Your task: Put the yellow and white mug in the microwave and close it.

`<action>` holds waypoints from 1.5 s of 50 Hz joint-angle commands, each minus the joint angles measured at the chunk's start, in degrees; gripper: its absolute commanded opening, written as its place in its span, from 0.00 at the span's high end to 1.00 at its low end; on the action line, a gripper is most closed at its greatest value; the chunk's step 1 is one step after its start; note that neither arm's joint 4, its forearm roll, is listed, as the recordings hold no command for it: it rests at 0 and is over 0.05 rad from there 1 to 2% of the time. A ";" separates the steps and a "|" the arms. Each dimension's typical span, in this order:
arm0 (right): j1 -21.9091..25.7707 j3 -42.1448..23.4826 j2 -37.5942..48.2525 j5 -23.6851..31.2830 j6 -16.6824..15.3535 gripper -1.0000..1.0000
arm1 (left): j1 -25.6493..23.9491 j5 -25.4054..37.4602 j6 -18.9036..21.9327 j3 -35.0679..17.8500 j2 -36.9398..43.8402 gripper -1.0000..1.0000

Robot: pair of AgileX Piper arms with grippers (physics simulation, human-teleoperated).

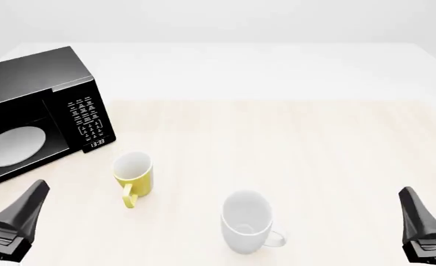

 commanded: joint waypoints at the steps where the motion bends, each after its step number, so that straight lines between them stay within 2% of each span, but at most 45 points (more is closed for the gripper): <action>1: 0.00 -0.01 0.07 -0.03 0.04 0.00 | -3.99 1.48 -0.94 -1.91 5.37 0.00; 14: 0.00 -0.03 0.07 -0.08 -0.04 0.00 | -6.45 -3.32 -2.43 -1.81 15.54 0.00; 26: 0.00 -0.01 0.11 -0.13 -0.04 0.00 | -11.25 -6.79 -4.48 -2.52 25.01 0.00; 29: -0.01 0.00 0.16 -0.13 0.03 0.00 | -12.39 -6.93 -6.50 -2.85 26.77 0.00; 32: 0.00 0.01 0.14 -0.13 0.01 0.00 | -12.87 -7.32 -6.86 -3.16 28.32 0.00; 38: 0.00 0.01 0.10 -0.15 -0.05 0.00 | -12.26 -8.98 -9.13 -3.69 32.48 0.00; 50: 0.02 0.00 -0.03 -0.15 -0.21 0.00 | -7.87 -15.22 -9.82 -4.11 42.56 0.00; 75: 0.00 -0.04 0.10 -0.09 -0.03 0.00 | -7.72 -24.00 -12.58 -3.77 55.38 0.00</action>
